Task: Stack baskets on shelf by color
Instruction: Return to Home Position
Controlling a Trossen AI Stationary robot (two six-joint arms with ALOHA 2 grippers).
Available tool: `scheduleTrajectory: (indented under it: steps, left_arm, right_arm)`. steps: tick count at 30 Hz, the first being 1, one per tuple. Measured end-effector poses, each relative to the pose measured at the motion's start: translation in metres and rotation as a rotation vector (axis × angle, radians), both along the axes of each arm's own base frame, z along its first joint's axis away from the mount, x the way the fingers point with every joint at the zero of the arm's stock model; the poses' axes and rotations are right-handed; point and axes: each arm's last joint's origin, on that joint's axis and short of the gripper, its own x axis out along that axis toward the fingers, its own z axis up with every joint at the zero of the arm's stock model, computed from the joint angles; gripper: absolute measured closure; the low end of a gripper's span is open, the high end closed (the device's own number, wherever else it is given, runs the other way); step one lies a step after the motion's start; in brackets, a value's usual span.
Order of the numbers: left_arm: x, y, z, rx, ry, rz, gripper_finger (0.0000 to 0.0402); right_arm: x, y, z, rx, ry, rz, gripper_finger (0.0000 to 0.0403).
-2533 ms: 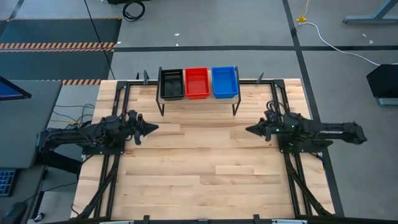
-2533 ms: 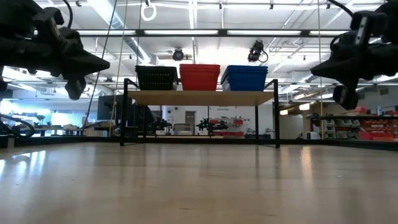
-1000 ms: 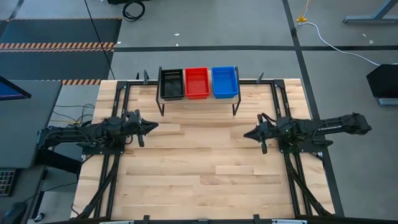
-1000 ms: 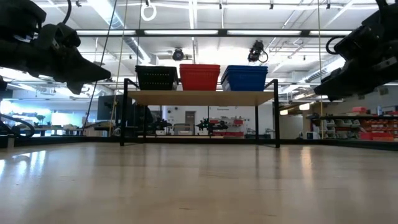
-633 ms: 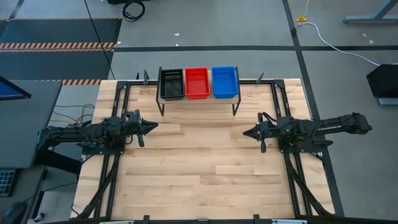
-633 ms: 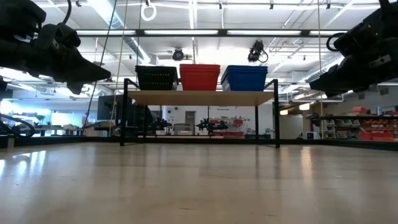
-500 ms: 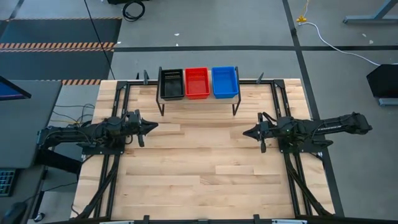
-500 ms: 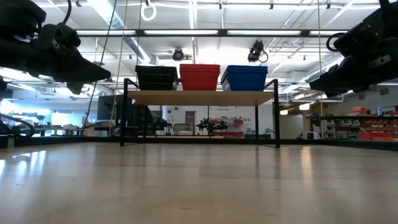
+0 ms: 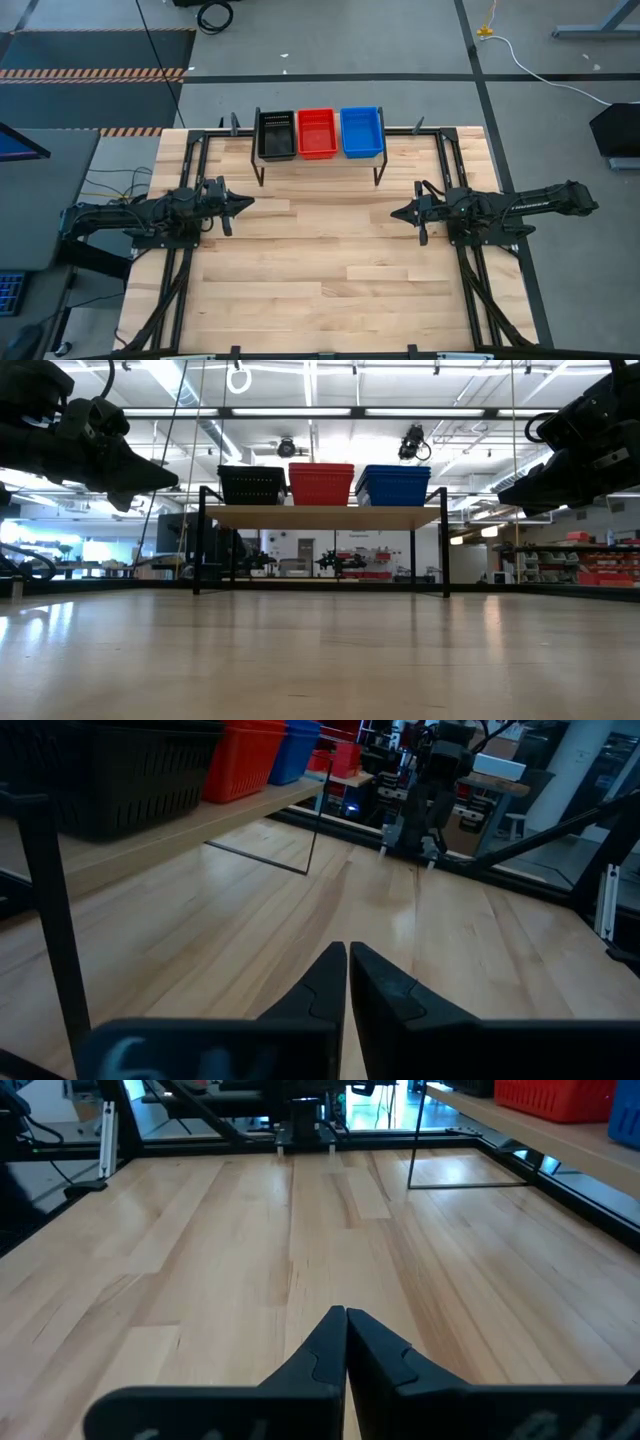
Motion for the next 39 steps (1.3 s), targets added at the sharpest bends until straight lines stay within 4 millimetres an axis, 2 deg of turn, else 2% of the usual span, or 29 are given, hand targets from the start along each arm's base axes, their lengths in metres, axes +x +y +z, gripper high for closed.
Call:
scheduleTrajectory:
  steps: [13, 23, 32, 39]
  left_arm:
    - [0.0000, 0.0000, 0.0000, 0.000, 0.000, 0.000, 0.0370]
    - [0.0000, 0.0000, 0.0001, 0.000, -0.001, 0.000, 0.0380]
    - [0.0000, 0.0000, 0.0001, 0.000, -0.001, 0.000, 0.0369]
    - [0.0000, 0.0000, 0.0001, 0.000, -0.001, 0.000, 0.0379]
  right_arm:
    - [0.0000, 0.0000, 0.0000, 0.000, 0.000, 0.000, 0.0387]
    - [0.0000, 0.0000, 0.0001, 0.000, 0.000, 0.000, 0.0387]
    - [0.0000, 0.0000, 0.0001, 0.000, 0.000, 0.001, 0.0387]
    - [0.0000, 0.0000, 0.0001, 0.000, 0.000, 0.000, 0.0387]
